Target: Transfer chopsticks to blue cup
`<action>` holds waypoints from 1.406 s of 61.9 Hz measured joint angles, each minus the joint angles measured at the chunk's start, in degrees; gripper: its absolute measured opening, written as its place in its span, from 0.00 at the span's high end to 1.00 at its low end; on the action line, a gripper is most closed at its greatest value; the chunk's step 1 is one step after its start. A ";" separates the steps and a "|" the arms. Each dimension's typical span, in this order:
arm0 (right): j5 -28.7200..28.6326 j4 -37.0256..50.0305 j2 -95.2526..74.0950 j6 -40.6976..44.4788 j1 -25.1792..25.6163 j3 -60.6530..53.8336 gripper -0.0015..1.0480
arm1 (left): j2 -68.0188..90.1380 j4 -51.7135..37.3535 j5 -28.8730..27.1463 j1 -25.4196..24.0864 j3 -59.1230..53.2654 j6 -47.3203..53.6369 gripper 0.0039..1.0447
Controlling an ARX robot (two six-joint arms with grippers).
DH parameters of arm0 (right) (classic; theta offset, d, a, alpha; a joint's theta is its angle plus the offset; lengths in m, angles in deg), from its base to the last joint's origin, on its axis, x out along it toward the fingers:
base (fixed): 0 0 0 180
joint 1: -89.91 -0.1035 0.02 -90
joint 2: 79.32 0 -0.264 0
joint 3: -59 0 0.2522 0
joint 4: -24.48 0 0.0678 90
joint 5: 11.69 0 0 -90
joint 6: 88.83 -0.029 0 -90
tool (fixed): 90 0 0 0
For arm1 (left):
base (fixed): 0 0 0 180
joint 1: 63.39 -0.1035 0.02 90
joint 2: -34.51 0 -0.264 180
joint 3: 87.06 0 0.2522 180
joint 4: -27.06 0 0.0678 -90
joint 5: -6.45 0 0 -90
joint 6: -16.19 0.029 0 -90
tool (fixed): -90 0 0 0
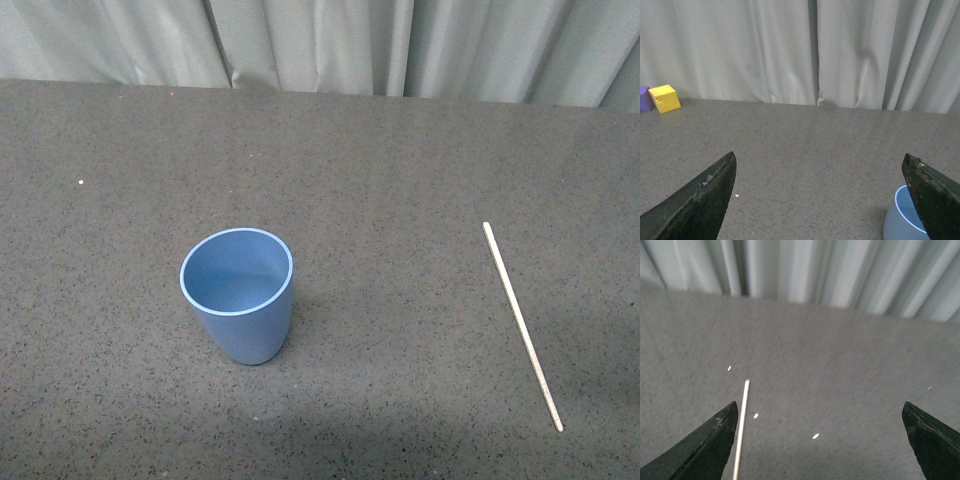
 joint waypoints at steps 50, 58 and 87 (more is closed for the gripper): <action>-7.06 -25.79 -47.19 -13.07 -5.64 34.03 0.10 | 0.00 0.00 0.02 0.00 0.00 0.00 0.06; -6.86 -26.80 -48.78 -13.75 -5.68 35.45 0.28 | 0.00 0.00 0.00 0.00 0.00 0.00 0.06; -6.01 -27.89 -49.55 -15.21 -5.73 36.46 0.94 | 0.00 0.00 0.00 0.00 0.00 0.00 0.06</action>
